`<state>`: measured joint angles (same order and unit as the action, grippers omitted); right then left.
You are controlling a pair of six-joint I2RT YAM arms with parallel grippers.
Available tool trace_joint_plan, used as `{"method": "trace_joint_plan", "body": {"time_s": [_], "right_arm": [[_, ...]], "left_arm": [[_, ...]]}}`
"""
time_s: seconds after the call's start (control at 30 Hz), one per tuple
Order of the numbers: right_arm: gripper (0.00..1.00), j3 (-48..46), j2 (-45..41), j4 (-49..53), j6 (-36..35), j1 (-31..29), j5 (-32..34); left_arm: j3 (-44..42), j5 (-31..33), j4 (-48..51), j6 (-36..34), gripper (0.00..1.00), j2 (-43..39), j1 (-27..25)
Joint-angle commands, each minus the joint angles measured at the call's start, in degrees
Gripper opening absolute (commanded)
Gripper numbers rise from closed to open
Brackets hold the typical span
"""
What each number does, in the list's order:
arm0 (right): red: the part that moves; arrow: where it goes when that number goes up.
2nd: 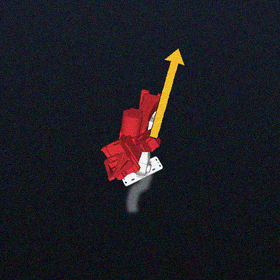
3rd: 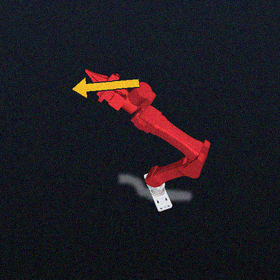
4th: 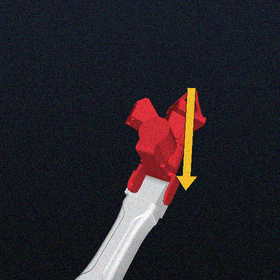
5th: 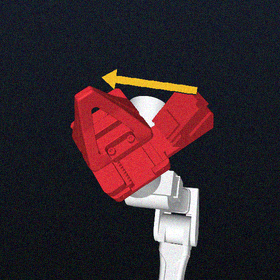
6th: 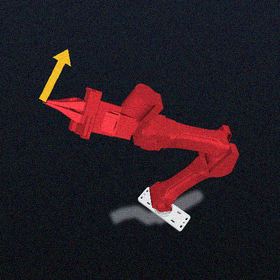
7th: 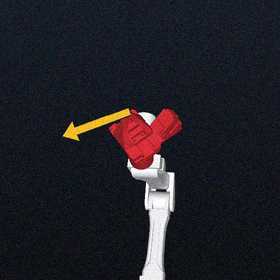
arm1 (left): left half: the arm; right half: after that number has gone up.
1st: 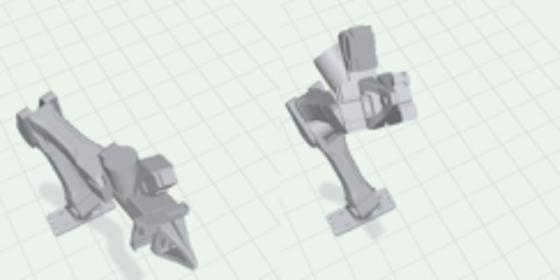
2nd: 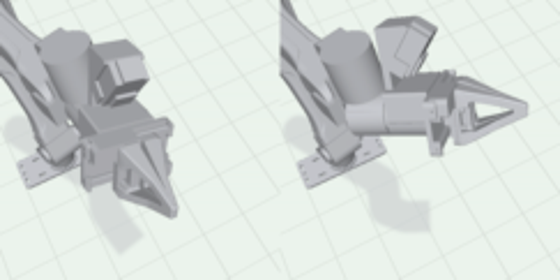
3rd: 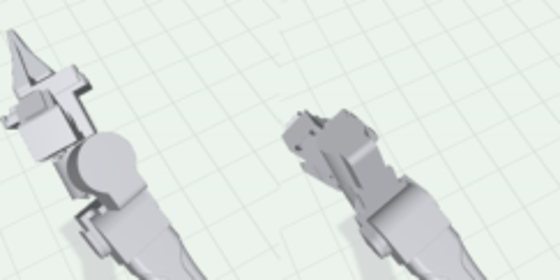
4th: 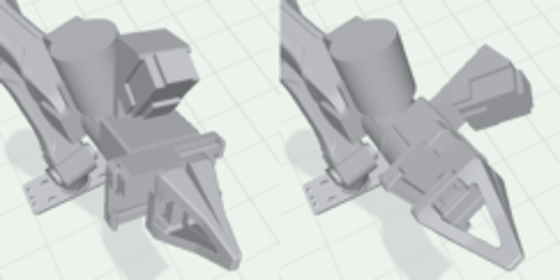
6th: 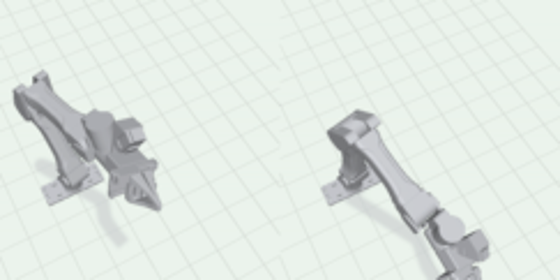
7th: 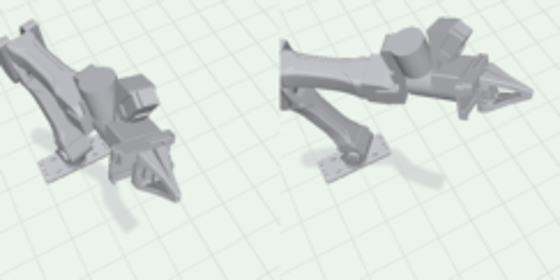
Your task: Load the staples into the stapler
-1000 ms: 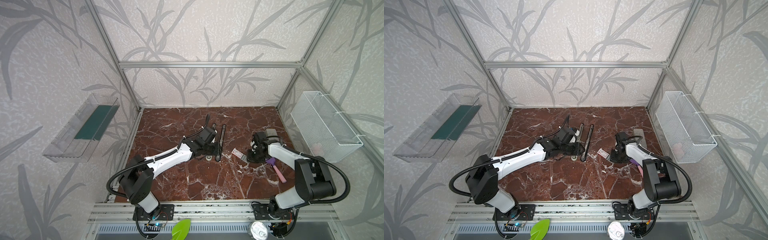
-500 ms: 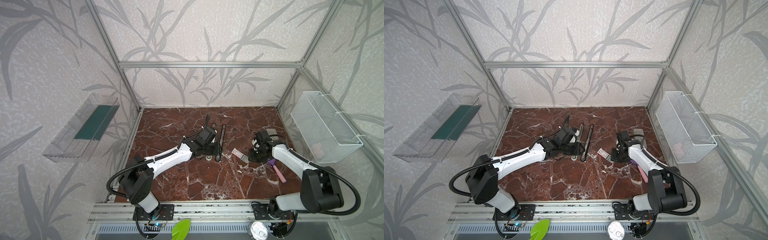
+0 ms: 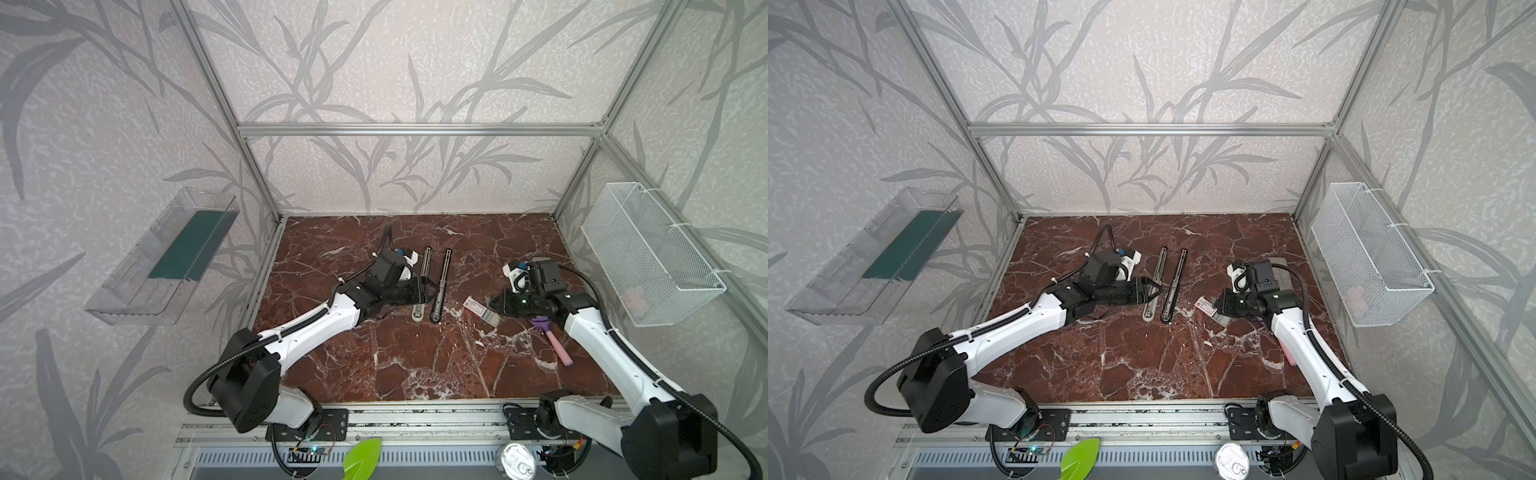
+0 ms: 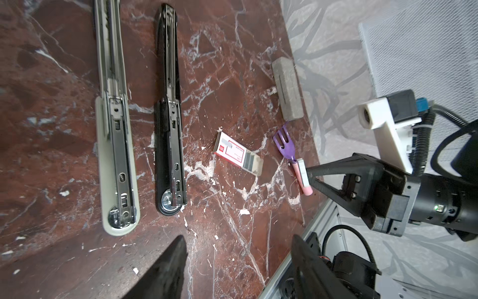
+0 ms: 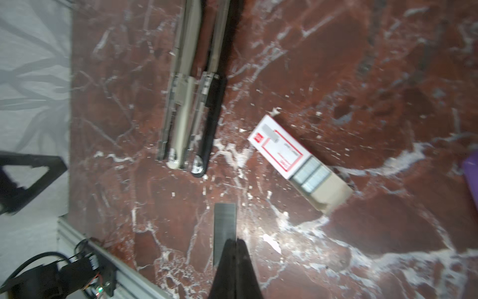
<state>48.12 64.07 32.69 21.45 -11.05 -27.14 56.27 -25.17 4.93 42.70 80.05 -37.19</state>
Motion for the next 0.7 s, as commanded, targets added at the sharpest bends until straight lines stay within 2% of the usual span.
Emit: {"method": "trace_joint_plan", "body": {"time_s": [0.0,0.07,0.2,0.37,0.53,0.67], "right_arm": [[0.00,-1.2,-2.2,-9.1,3.9,-2.4,-10.6],[0.00,-2.3,-3.2,-15.1,7.2,-4.4,-13.6],[0.00,-2.6,-3.5,-23.7,12.4,-8.1,-17.8],[0.00,-4.8,-2.4,-37.8,22.9,-9.6,-23.6],[0.00,-5.3,-1.8,-46.1,27.6,-12.0,-26.3],[0.00,-6.6,-0.6,-55.7,33.1,-12.2,-29.2]], "left_arm": [[-3.9,-8.3,-8.9,2.7,0.59,-4.1,3.1],[-5.9,-12.0,-12.3,3.8,0.58,-5.8,4.5],[-8.6,-14.7,-15.4,4.0,0.56,-9.2,5.2],[-14.4,-20.2,-32.4,11.3,0.54,-11.4,6.1],[-17.7,-22.8,-47.3,17.9,0.55,-10.9,6.3],[-18.1,-24.8,-55.8,21.8,0.60,-9.1,6.3]]}}
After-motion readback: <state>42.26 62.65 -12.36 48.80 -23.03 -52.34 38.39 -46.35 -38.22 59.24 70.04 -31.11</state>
